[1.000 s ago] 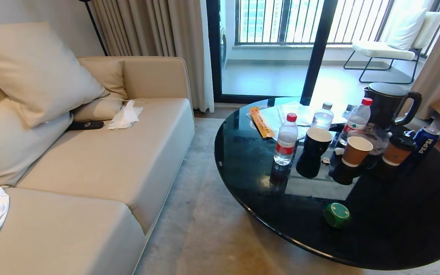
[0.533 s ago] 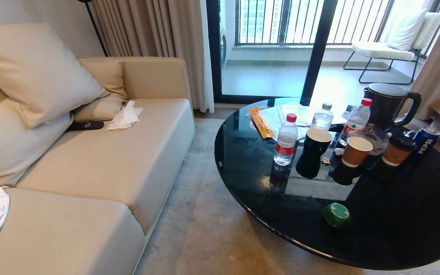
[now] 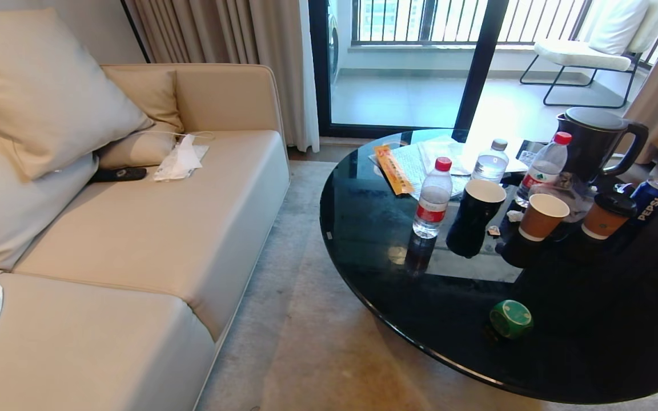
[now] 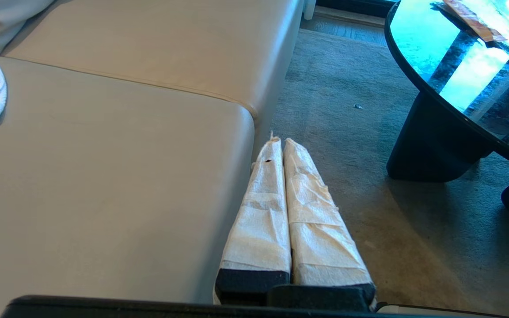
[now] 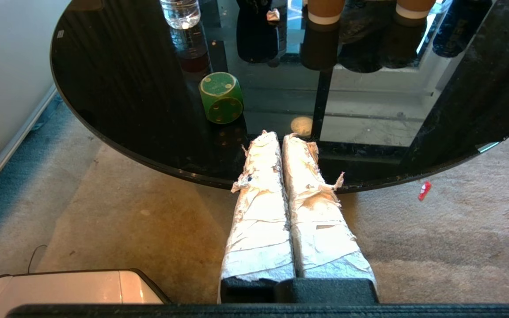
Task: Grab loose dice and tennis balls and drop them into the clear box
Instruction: Pick up toys out of the box
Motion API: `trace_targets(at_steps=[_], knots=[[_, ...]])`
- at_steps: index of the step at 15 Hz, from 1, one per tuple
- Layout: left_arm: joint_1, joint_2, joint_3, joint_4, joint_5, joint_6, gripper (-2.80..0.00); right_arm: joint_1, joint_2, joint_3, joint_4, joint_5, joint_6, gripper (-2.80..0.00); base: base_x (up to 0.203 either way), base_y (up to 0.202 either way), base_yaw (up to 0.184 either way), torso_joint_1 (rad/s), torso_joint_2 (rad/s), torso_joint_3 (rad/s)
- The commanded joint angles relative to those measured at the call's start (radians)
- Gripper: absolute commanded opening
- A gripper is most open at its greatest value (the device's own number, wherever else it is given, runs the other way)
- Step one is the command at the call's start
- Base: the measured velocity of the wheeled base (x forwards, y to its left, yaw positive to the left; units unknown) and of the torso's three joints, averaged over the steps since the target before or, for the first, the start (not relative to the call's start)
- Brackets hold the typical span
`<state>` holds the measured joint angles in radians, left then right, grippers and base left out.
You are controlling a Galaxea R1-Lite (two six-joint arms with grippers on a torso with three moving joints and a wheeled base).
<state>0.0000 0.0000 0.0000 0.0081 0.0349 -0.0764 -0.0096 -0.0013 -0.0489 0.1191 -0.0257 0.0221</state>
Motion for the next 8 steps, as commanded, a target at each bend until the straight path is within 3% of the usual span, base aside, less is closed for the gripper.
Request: trace_targets(at_steps=[1, 5, 8], knots=[[0.000, 0.000, 0.000, 0.000, 0.000, 0.000, -2.80, 0.000, 0.001, 0.000, 0.001, 0.000, -0.002, -2.80, 0.000, 0.000, 0.000, 0.002, 0.00, -0.073], [0.000, 0.000, 0.000, -0.002, 0.000, -0.008, -2.80, -0.001, 0.023, -0.056, 0.010, -0.008, 0.008, -2.80, 0.000, 0.000, 0.000, 0.001, 0.00, -0.029], [0.000, 0.000, 0.000, -0.001, 0.000, -0.008, -2.80, 0.003, 0.275, -0.231, 0.076, 0.004, 0.021, -2.80, 0.000, 0.000, 0.000, 0.000, 0.00, 0.000]])
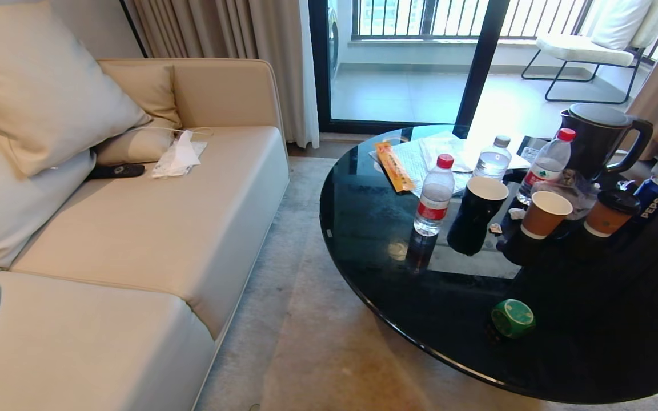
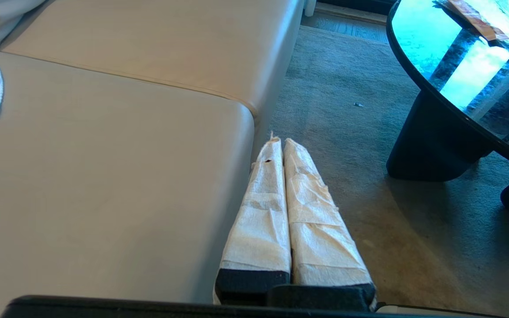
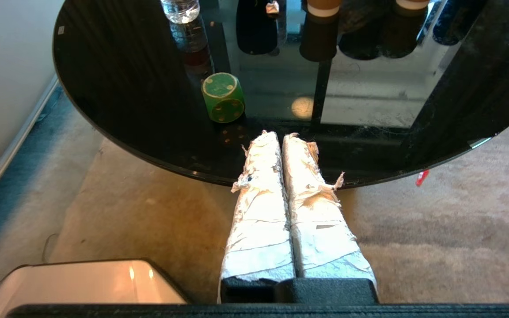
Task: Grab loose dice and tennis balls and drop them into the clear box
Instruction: Pick up toys out of the box
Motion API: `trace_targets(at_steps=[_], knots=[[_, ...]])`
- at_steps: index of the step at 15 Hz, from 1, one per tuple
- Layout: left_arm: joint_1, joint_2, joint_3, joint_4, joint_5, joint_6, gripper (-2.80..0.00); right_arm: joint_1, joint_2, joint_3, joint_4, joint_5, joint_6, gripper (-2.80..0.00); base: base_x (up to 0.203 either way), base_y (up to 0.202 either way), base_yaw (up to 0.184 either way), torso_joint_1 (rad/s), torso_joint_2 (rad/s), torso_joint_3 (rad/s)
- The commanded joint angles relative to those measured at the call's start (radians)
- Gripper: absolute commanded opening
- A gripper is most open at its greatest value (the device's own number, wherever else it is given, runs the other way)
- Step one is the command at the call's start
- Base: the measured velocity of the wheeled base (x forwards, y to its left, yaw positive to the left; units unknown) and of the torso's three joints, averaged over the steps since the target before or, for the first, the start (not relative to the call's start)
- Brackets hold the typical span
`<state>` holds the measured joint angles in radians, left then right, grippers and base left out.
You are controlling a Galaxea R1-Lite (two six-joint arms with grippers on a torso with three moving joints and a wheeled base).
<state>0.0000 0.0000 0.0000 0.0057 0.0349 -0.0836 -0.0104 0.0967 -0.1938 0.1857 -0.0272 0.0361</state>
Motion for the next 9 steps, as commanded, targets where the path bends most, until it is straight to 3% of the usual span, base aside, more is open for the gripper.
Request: trace_targets(at_steps=[1, 6, 9], knots=[[0.000, 0.002, 0.000, 0.000, 0.000, -0.001, -2.80, 0.006, 0.298, -0.143, 0.024, 0.019, 0.018, -2.80, 0.000, 0.000, 0.000, 0.000, 0.00, 0.000], [0.000, 0.000, 0.000, 0.000, 0.000, -0.001, -2.80, 0.021, 0.940, -0.379, 0.027, 0.072, 0.052, -2.80, 0.000, 0.000, 0.000, 0.000, 0.00, 0.000], [0.000, 0.001, 0.000, 0.000, 0.000, -0.001, -2.80, 0.068, 1.267, -0.442, -0.145, 0.083, 0.095, -2.80, 0.000, 0.000, 0.000, 0.000, 0.00, 0.000]])
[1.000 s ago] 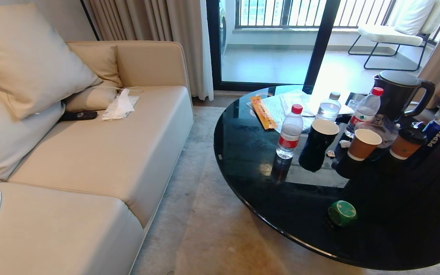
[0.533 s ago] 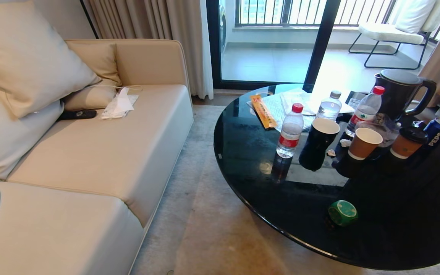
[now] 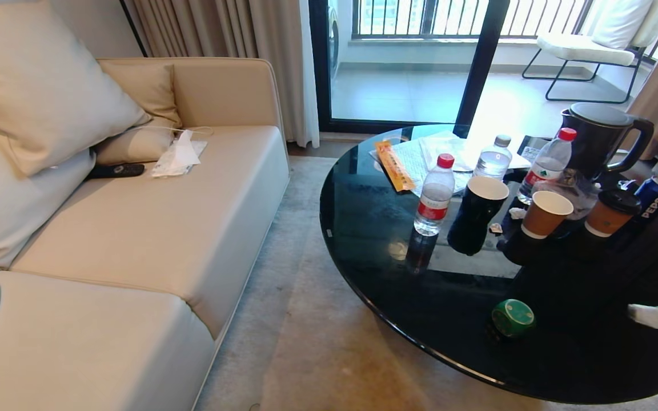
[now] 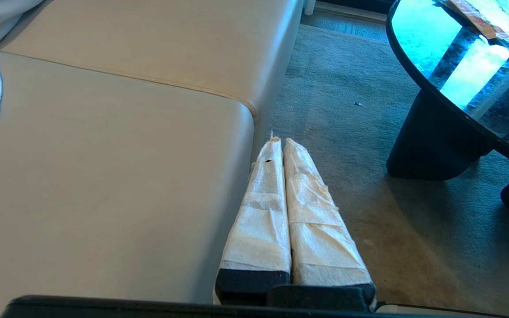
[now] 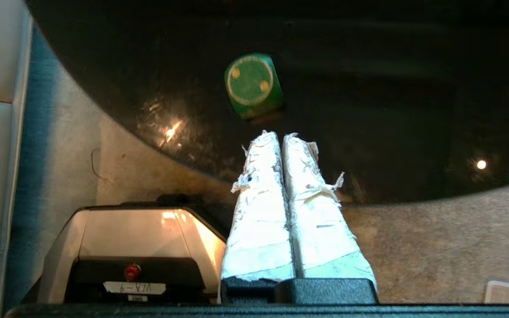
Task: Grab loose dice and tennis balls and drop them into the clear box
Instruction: Pick up toys out of the box
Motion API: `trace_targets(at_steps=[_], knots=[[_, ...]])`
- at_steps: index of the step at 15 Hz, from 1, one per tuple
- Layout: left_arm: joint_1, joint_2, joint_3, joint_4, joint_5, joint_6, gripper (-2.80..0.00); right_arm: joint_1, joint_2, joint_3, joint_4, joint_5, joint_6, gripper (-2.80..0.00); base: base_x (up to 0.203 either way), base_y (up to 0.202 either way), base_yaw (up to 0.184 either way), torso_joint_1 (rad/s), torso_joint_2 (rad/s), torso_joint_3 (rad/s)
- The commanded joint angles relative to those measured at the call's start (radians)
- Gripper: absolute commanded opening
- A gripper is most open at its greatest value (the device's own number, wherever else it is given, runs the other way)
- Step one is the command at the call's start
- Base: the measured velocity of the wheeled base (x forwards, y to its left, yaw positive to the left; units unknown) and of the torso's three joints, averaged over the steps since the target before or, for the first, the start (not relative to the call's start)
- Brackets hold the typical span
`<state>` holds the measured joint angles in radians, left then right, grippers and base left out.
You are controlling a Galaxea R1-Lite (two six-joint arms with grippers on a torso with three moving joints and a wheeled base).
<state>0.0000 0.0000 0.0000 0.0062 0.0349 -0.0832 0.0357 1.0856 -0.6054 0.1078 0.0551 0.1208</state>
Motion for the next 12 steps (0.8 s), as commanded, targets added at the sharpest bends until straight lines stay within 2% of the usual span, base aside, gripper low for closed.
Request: trace_targets(at_steps=[1, 4, 5, 12], knots=[[0.000, 0.000, 0.000, 0.000, 0.000, -0.001, -2.80, 0.038, 0.366, -0.044, -0.134, 0.001, 0.023, 0.00, 0.000, 0.000, 0.000, 0.000, 0.00, 0.000], [0.000, 0.002, 0.000, 0.001, 0.000, -0.001, -2.80, 0.065, 0.534, -0.066, -0.331, 0.001, 0.079, 0.00, 0.000, 0.000, 0.000, 0.000, 0.00, 0.000], [0.000, 0.001, 0.000, 0.001, 0.000, -0.001, -2.80, 0.067, 0.568, -0.068, -0.358, 0.001, 0.088, 0.00, 0.000, 0.000, 0.000, 0.000, 0.00, 0.000], [0.000, 0.000, 0.000, 0.000, 0.000, -0.001, -2.80, 0.062, 0.642, -0.056, -0.372, 0.007, 0.039, 0.00, 0.000, 0.000, 0.000, 0.000, 0.00, 0.000]])
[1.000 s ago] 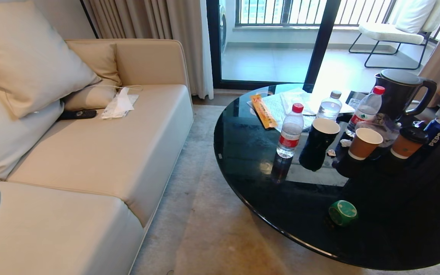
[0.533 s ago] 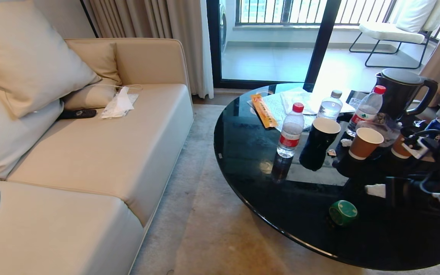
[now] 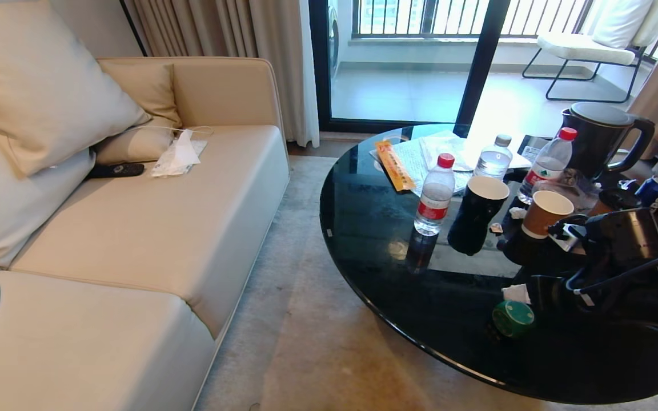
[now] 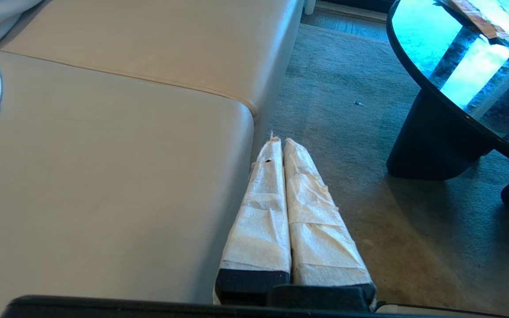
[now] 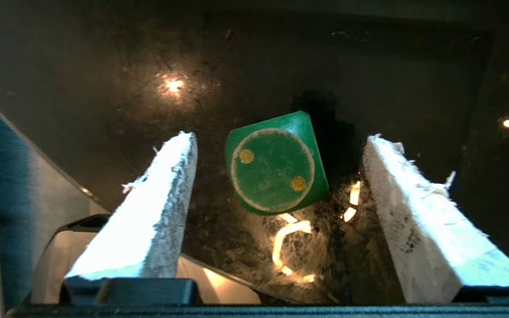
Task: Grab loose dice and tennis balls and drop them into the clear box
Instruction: Pick up toys out of the box
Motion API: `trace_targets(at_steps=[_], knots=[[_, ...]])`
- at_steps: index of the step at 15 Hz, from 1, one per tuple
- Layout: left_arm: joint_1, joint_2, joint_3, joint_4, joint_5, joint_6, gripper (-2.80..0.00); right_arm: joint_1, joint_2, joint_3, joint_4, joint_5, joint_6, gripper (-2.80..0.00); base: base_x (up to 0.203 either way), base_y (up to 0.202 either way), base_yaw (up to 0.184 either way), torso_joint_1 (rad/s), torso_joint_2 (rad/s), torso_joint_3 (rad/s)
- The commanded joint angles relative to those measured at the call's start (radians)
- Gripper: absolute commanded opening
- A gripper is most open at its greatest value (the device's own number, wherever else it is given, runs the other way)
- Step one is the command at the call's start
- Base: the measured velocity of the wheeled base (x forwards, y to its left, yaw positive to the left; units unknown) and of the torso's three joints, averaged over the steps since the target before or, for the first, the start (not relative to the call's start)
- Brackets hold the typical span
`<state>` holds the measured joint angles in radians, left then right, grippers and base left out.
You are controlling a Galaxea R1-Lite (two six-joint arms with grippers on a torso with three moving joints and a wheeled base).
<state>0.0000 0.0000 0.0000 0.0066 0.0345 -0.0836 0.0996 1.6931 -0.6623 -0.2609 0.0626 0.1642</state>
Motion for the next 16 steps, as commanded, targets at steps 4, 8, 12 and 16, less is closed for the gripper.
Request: trace_targets(at_steps=[4, 8, 12, 16], knots=[[0.000, 0.000, 0.000, 0.000, 0.001, -0.001, -2.80, -0.008, 0.085, -0.005, -0.006, 0.006, -0.015, 0.00, 0.000, 0.000, 0.000, 0.000, 0.00, 0.000], [0.000, 0.000, 0.000, 0.000, 0.001, -0.001, -2.80, -0.009, 0.142, -0.001, -0.035, 0.025, -0.015, 0.00, 0.000, 0.000, 0.000, 0.000, 0.00, 0.000], [0.000, 0.000, 0.000, 0.001, 0.001, -0.001, -2.80, -0.008, 0.182, 0.004, -0.075, 0.028, -0.015, 0.00, 0.000, 0.000, 0.000, 0.000, 0.00, 0.000], [0.000, 0.002, 0.000, 0.000, 0.001, -0.001, -2.80, -0.009, 0.185, 0.004, -0.073, 0.026, -0.018, -2.80, 0.000, 0.000, 0.000, 0.000, 0.00, 0.000]])
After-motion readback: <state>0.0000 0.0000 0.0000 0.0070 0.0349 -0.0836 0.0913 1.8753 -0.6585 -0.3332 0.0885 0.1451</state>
